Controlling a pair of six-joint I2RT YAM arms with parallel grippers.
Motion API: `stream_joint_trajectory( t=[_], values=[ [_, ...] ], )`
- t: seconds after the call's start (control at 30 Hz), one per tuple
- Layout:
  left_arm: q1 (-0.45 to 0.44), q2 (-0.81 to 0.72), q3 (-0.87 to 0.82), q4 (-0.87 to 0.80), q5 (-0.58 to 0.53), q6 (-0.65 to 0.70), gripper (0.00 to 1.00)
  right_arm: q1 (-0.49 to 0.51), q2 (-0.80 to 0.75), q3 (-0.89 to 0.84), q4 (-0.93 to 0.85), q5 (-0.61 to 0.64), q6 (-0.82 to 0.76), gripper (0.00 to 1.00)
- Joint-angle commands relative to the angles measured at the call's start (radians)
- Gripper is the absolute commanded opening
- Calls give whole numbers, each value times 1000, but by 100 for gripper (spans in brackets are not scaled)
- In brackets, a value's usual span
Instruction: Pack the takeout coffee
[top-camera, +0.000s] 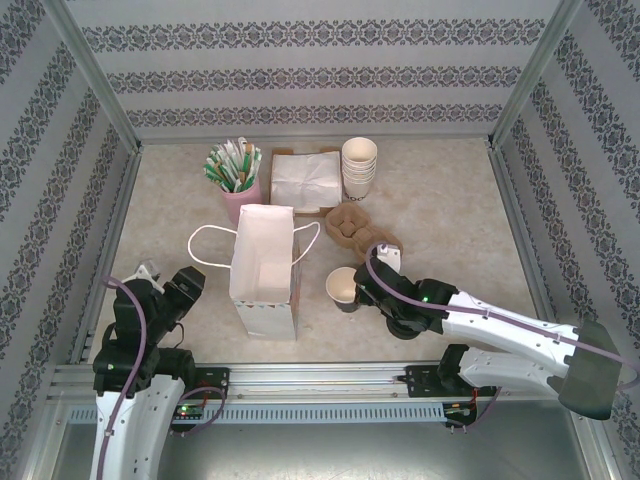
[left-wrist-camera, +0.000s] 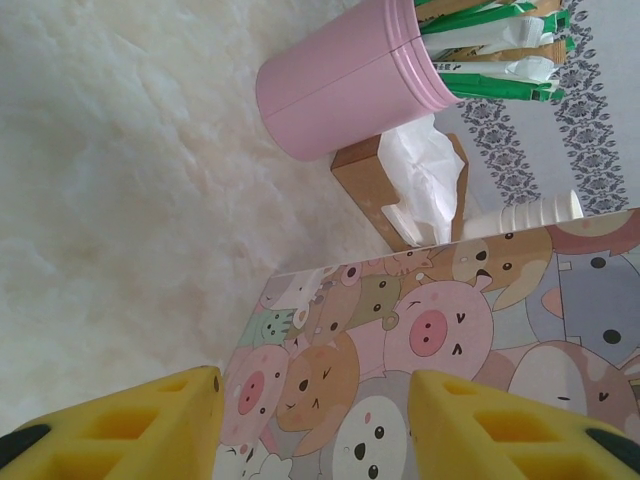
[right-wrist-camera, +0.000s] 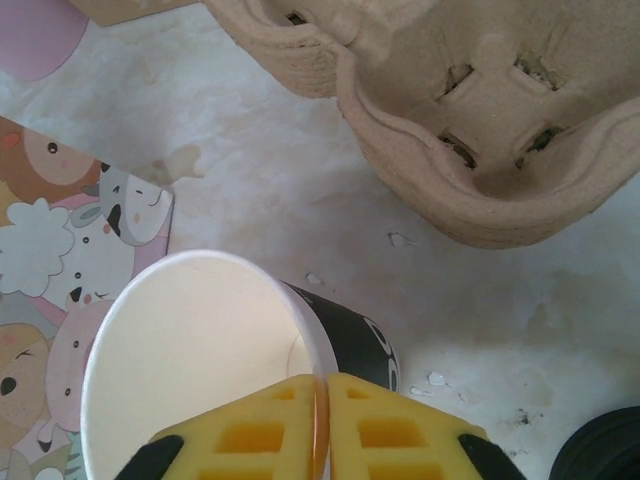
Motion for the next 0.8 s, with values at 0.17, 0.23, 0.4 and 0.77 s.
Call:
stream_joint_trajectory(
  t=[0.17, 0.23, 0.4, 0.77],
  values=[
    [14, -2, -11, 34, 18, 6, 52, -38, -12, 98, -222, 16, -22, 47],
    [15, 1, -10, 36, 22, 14, 52, -66, -14, 157, -335, 5, -28, 58],
    [14, 14, -13, 39, 28, 33, 52, -140, -38, 253, -554, -17, -58, 67],
    [14, 59, -21, 57, 56, 48, 52, -321, -56, 126, -595, -220, -106, 79]
  ],
)
